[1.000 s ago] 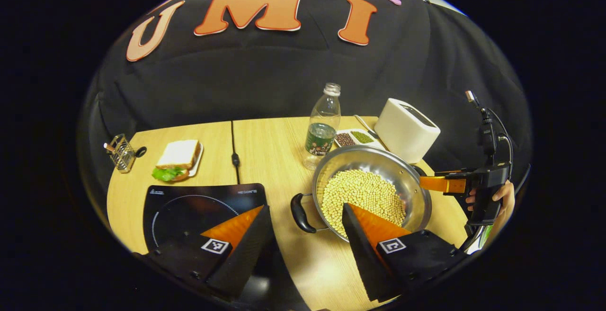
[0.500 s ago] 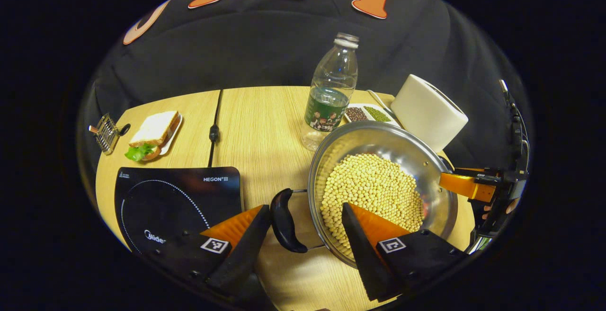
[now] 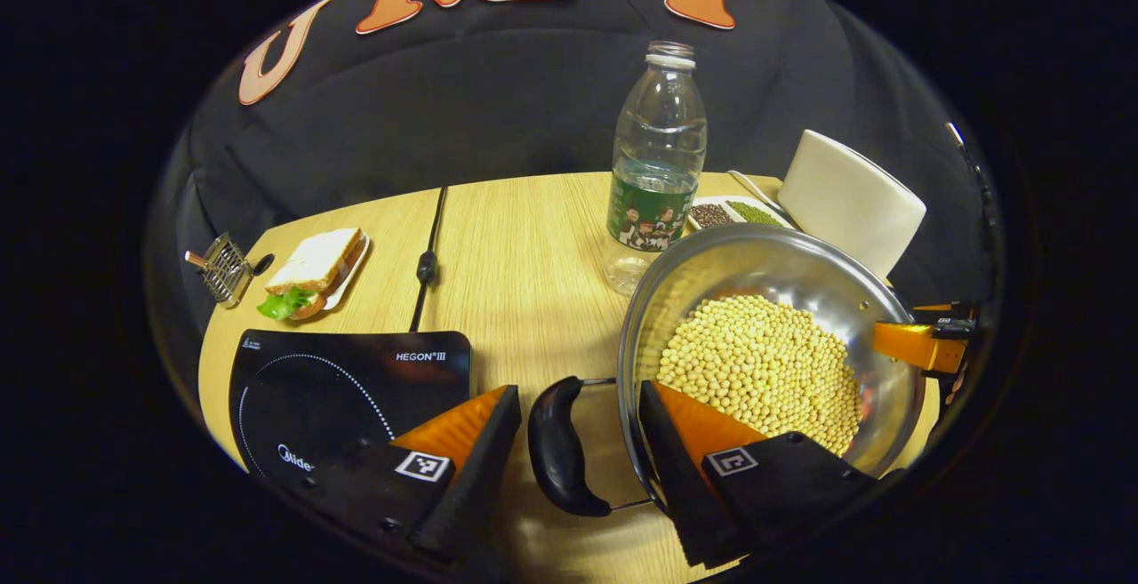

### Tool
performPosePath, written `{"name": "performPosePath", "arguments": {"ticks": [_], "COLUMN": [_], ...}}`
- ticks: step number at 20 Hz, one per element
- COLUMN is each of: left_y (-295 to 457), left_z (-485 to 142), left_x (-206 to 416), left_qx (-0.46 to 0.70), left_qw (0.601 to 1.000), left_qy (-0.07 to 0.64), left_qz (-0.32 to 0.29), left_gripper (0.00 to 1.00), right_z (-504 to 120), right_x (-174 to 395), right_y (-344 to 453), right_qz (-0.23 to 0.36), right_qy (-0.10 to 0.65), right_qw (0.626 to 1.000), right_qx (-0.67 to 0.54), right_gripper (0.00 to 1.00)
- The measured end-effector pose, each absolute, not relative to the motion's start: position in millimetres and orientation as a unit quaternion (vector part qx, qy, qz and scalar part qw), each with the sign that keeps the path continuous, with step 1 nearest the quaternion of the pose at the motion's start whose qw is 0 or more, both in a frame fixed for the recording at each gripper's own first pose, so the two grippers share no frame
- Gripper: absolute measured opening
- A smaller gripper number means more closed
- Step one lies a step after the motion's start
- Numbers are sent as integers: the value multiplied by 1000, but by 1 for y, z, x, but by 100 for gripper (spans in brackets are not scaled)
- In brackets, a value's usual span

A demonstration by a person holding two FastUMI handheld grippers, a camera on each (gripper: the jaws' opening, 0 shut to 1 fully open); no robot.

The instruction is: First push the handle of the pot to place it horizontally, then grasp the pot with both hands and set it on the induction cooktop.

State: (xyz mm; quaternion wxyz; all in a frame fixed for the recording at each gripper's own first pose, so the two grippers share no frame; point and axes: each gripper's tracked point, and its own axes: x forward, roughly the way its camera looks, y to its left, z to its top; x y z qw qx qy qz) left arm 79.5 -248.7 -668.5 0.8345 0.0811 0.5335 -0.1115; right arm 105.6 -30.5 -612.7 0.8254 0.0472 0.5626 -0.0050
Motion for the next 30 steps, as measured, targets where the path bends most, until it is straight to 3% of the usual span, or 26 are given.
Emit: {"name": "performPosePath", "arguments": {"ticks": [1,2,10,13,14,15,20,26,30], "left_y": [-249,-250,-259,-258,-258,-257,-259,-259,-258], "left_z": [-671,-673,-687,-685,-685,-685,-684,-684,-684], "left_x": [80,80,78,78,79,80,83,83,83], "left_qx": [82,86,83,79,77,74,76,74,81], "left_qw": [836,836,837,840,843,845,852,851,849], "left_qy": [532,530,533,528,525,521,508,509,511], "left_qz": [-110,-109,-97,-95,-95,-95,-102,-103,-104], "left_gripper": [81,87,85,84,83,80,79,79,79], "right_z": [-615,-618,-632,-631,-631,-630,-630,-614,-612], "right_x": [105,104,102,107,108,108,107,122,122], "right_y": [-26,-26,-26,-26,-26,-25,-26,-34,-31], "right_qz": [-2,-2,-7,-11,-12,-11,-7,-10,-3], "right_qy": [561,560,565,554,550,545,534,500,507], "right_qw": [826,827,824,831,833,836,843,866,861], "right_qx": [53,44,36,49,55,60,60,-15,-30], "right_gripper": [89,87,84,78,72,74,64,77,73]}}
